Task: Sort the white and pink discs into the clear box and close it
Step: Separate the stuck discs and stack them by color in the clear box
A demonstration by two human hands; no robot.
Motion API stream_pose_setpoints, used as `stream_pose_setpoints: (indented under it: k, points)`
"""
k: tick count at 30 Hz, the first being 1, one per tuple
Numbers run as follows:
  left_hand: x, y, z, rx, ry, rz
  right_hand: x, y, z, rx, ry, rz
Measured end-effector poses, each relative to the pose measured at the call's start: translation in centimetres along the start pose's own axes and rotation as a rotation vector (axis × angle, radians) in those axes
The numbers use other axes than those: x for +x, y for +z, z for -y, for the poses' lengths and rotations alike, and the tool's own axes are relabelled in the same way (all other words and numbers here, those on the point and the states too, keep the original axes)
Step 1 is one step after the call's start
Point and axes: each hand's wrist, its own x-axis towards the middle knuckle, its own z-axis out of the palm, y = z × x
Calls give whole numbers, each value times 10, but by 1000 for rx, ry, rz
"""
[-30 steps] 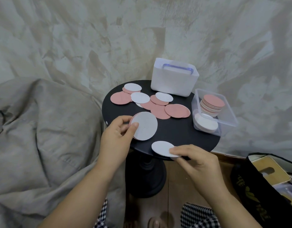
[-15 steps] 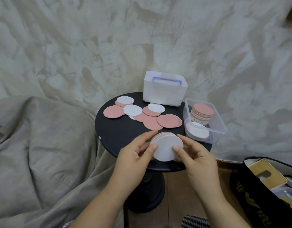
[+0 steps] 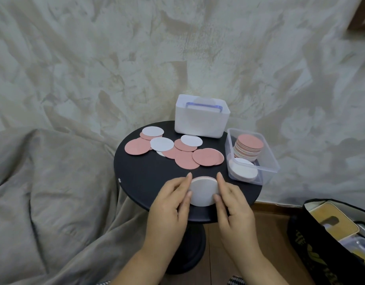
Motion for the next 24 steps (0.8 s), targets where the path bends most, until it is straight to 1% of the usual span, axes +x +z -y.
stream_pose_setpoints:
  k: [4, 5, 7, 9, 13, 19, 24]
  points:
    - [1, -4, -6, -104, -46, -105, 4, -4, 3, 51, -46, -47]
    - [2, -6, -8, -136, -64, -119, 5, -7, 4, 77, -40, -55]
    - [3, -8, -11, -185, -102, -134, 7, -10, 6, 137, 37, -68]
    - [4, -9, -10, -175, -104, -136, 6, -11, 7, 176, 104, -67]
    - [1, -8, -7, -177, -112, -138, 3, -8, 8, 205, 122, -73]
    - [0, -7, -5, -181, -139, -126, 5, -6, 5, 211, 75, -87]
    - [3, -7, -8, -198, -159, -92, 8, -9, 4, 250, 138, -53]
